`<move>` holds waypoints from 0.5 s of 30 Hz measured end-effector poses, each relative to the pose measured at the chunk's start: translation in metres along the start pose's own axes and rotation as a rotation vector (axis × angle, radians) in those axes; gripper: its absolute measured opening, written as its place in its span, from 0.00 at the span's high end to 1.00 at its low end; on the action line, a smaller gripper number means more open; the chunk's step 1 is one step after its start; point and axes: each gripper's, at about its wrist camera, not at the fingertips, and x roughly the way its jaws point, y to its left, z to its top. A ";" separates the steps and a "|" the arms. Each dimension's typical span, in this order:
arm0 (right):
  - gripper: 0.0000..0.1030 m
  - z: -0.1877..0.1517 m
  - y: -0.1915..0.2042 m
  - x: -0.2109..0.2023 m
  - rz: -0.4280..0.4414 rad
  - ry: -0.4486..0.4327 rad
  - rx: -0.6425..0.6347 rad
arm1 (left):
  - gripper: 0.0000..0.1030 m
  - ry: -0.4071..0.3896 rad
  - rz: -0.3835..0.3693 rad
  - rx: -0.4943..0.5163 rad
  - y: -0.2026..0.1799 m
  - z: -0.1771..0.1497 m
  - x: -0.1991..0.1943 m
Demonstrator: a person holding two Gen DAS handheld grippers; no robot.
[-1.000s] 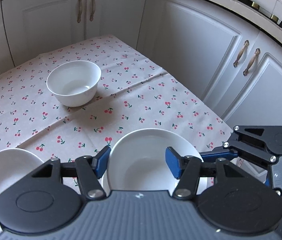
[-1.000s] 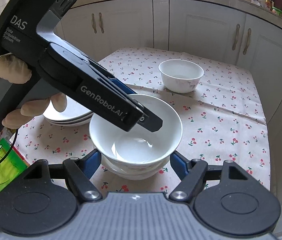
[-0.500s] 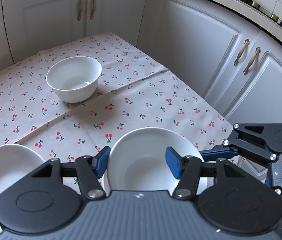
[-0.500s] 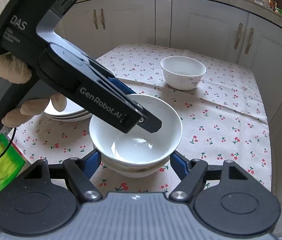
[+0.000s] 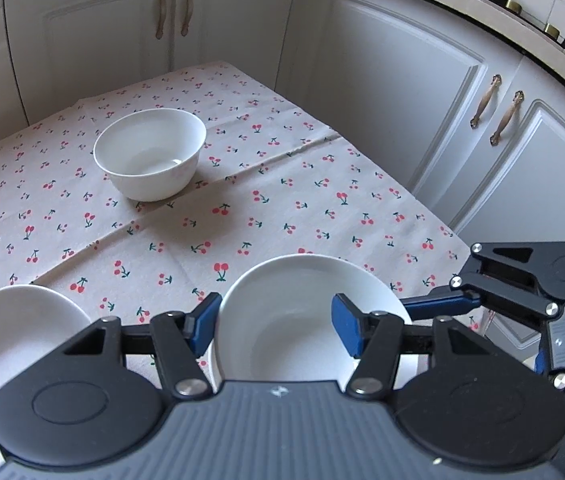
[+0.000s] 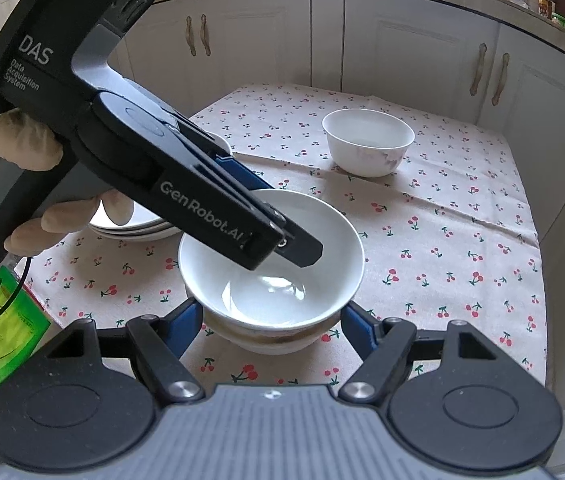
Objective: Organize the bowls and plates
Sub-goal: 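Lower the held bowl into the other white bowl with both tools, then open both tools to release the bowl and withdraw them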
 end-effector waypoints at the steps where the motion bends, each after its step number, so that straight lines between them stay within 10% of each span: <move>1: 0.22 0.000 0.000 0.000 0.000 0.000 0.000 | 0.43 0.000 -0.001 0.000 0.000 0.000 0.000; 13: 0.20 0.000 0.000 0.001 -0.013 0.006 0.010 | 0.39 -0.018 -0.018 -0.002 0.003 -0.002 -0.002; 15: 0.03 0.000 0.000 -0.002 -0.014 -0.019 0.011 | 0.38 -0.022 -0.023 -0.012 0.005 -0.003 -0.003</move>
